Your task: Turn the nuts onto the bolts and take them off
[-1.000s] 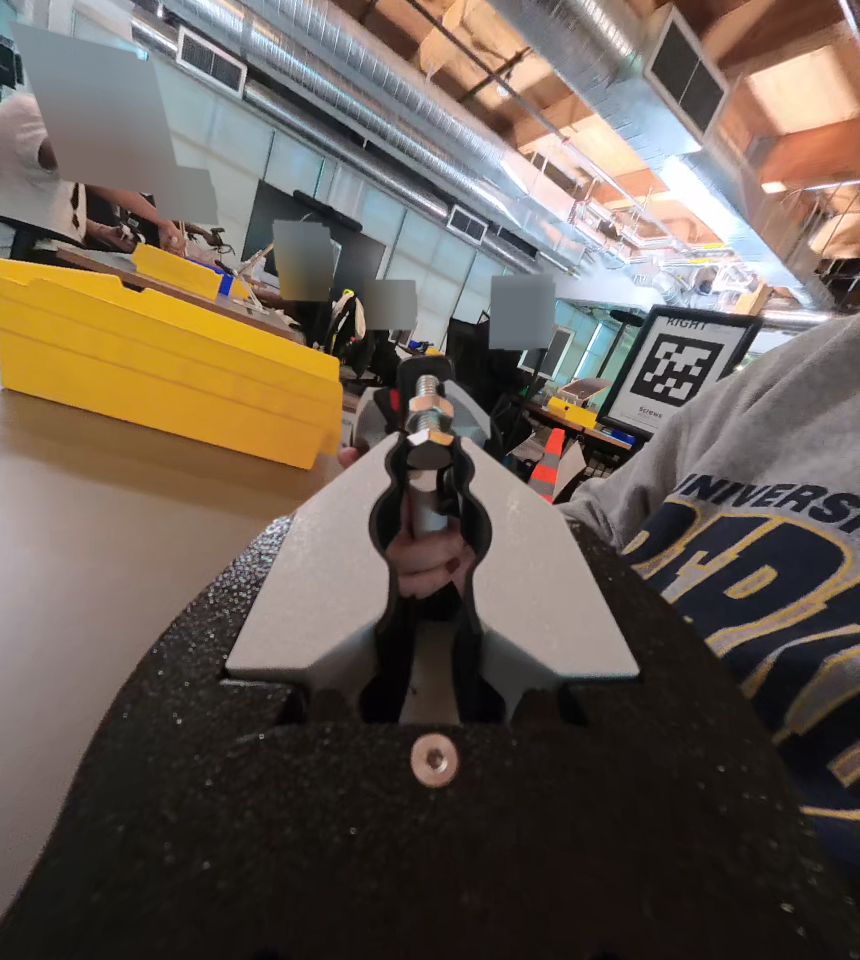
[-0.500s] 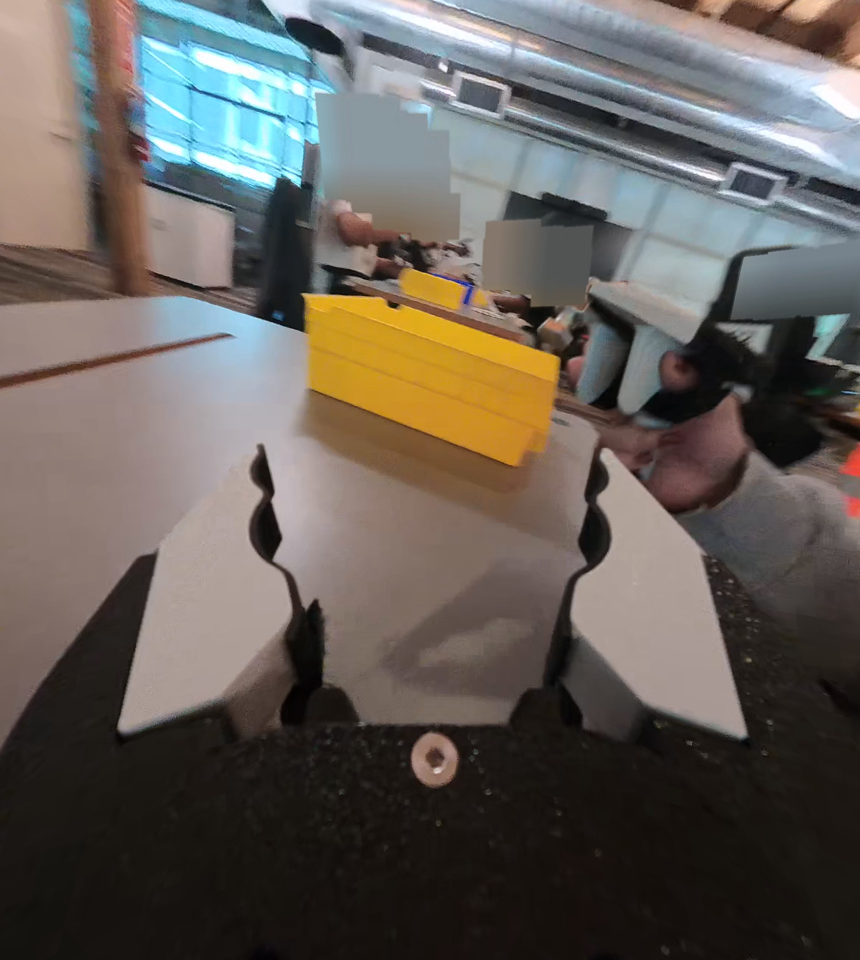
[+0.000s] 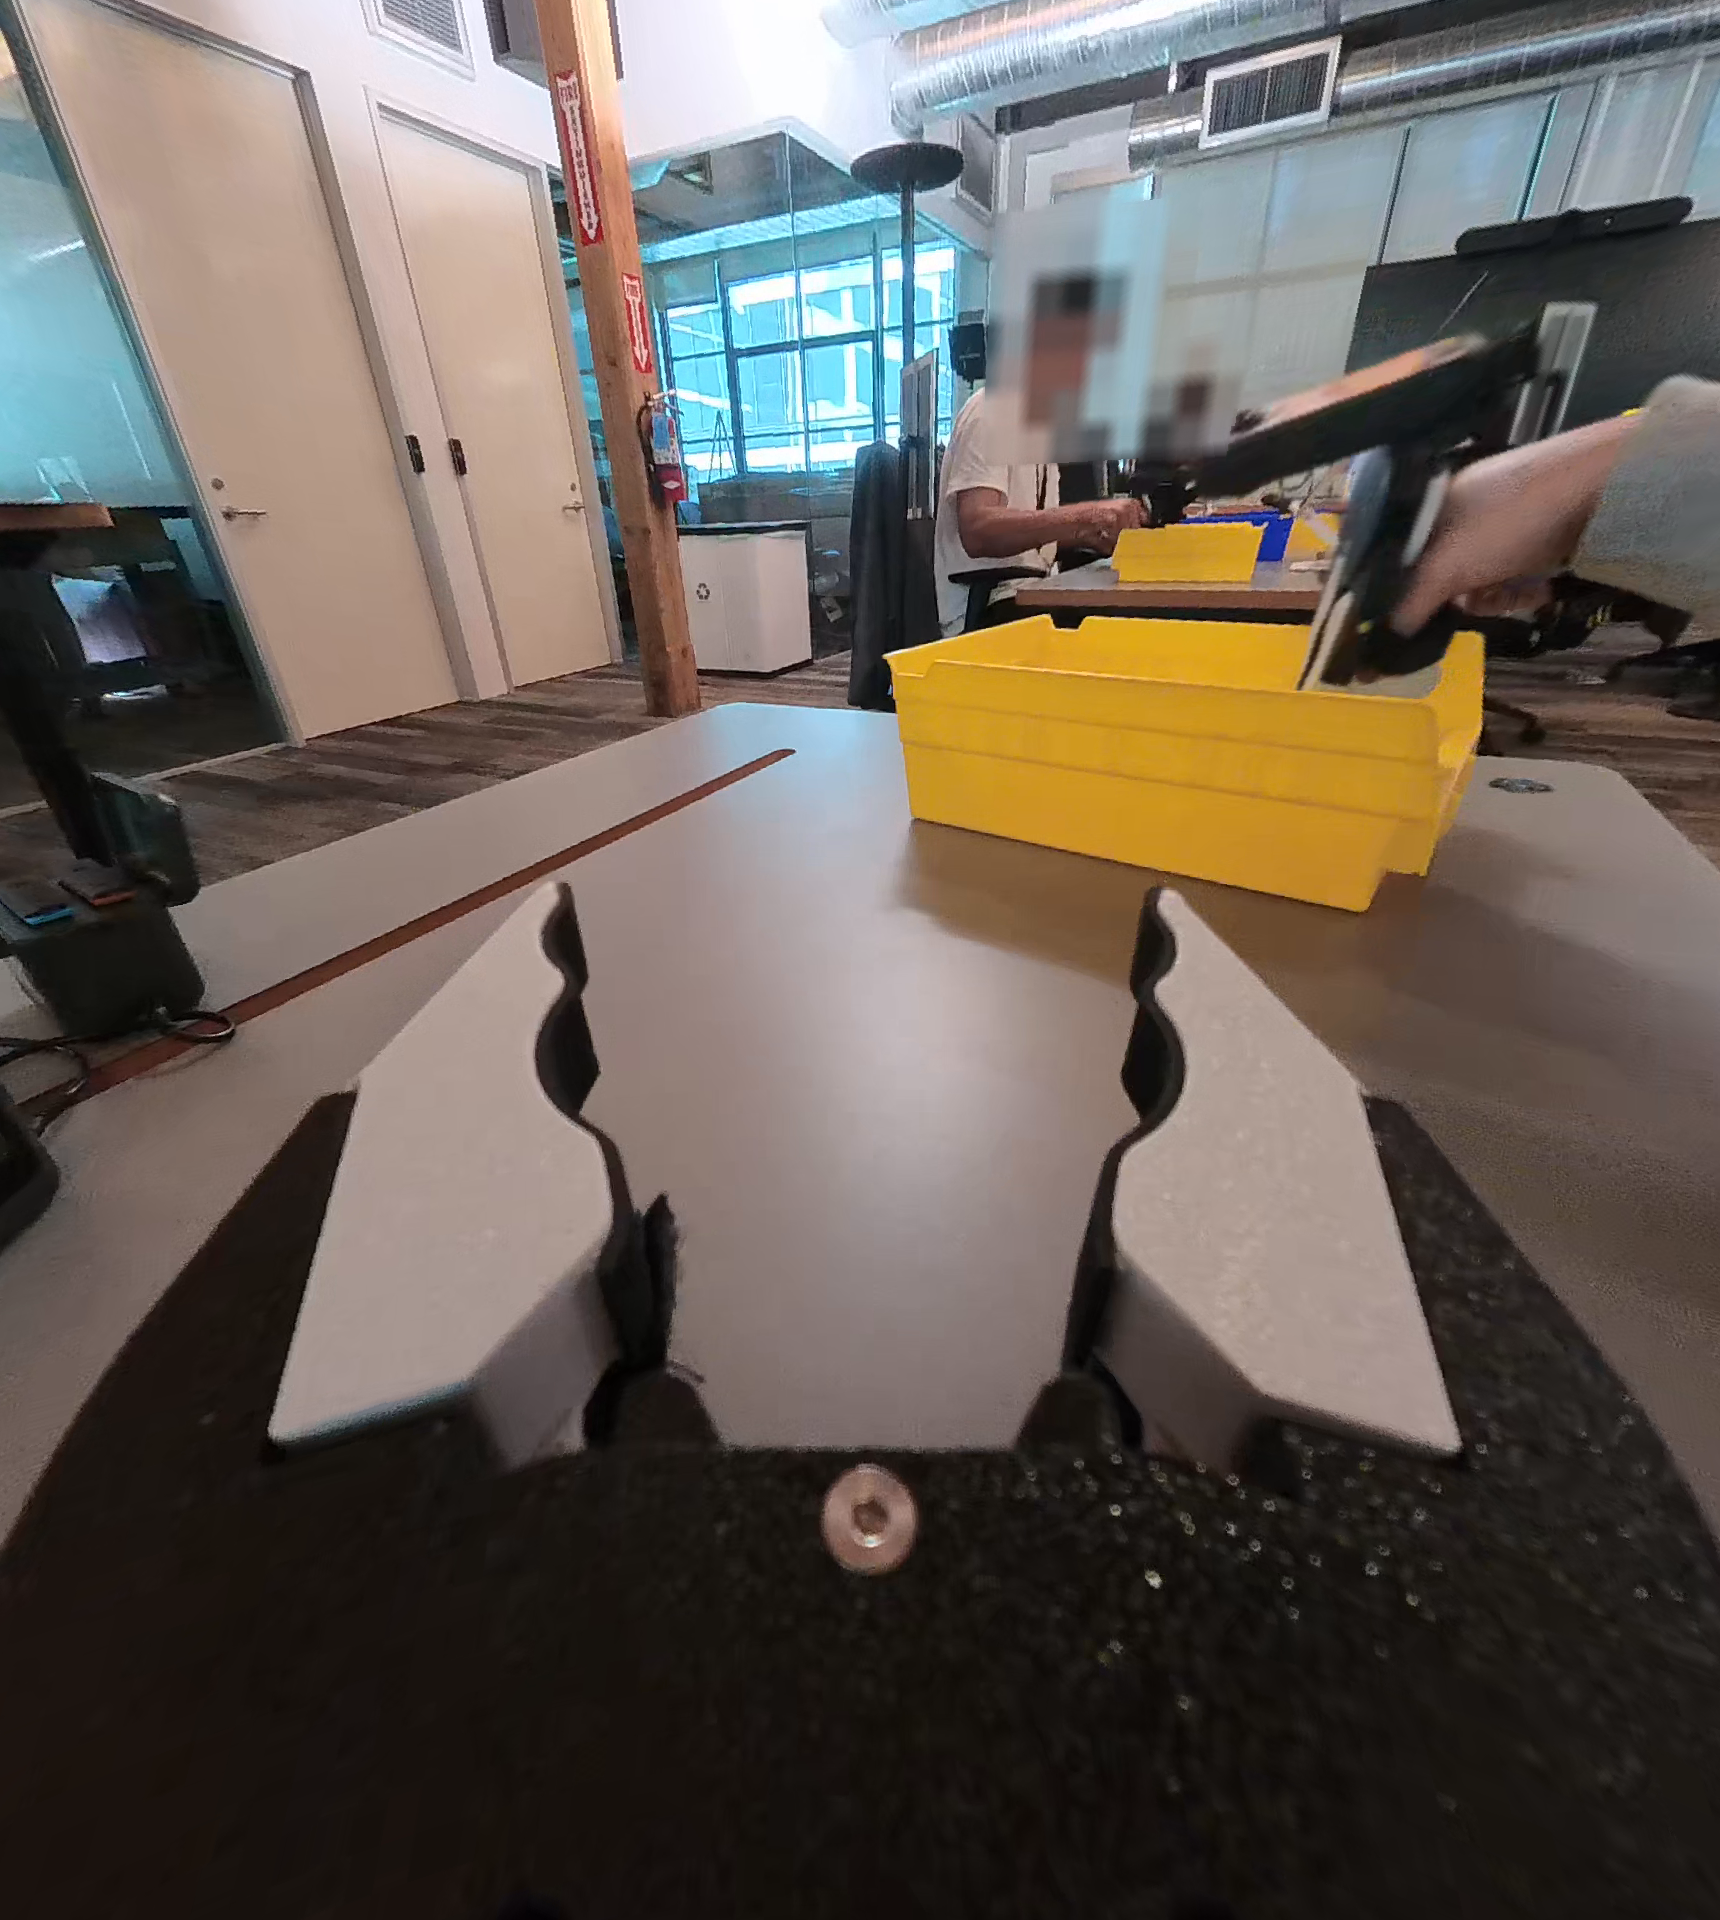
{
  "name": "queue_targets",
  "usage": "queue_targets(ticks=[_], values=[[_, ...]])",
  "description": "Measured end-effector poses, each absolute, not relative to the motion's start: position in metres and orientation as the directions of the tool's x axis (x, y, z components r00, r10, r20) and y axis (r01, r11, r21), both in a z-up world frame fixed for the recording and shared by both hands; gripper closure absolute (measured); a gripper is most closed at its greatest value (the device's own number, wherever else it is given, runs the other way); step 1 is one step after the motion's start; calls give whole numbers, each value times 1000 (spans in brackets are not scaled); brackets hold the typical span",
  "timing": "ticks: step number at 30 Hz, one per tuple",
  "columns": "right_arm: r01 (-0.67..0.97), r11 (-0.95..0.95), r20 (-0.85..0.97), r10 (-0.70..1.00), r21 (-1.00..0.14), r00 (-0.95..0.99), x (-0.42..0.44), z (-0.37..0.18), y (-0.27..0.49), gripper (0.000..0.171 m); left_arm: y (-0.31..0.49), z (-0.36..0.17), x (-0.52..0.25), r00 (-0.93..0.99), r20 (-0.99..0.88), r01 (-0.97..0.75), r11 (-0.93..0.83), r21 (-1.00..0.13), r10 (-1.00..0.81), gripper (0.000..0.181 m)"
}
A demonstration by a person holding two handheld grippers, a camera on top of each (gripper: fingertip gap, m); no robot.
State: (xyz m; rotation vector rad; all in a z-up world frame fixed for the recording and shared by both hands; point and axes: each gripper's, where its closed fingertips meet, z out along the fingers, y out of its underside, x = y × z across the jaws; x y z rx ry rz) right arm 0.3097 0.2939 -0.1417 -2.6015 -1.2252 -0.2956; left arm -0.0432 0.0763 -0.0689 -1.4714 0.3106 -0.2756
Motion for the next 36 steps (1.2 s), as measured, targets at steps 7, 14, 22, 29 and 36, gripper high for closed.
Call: queue_targets(ticks=[7,14,22,29,36], values=[[716,-694,266,677,-78,686,310,-180,317,146,74,-66,-41,923,-26,13,98,-995,-385,85],[586,-394,318,564,-708,762,226,-52,302,131,79,-70,-57,958,-64,-44,79,-996,-278,98],[-19,356,281,768,-934,575,10,6,179,155,77,-69,-65,972,-104,-84,103,-991,-211,115],[33,385,330,741,-922,585,-40,-61,177,163,74,-62,-78,985,-53,-27,158,-987,-165,124],[-12,396,326,773,-918,544,-34,-60,171,161,74,-66,-79,987,-73,-54,134,-990,-142,123]])
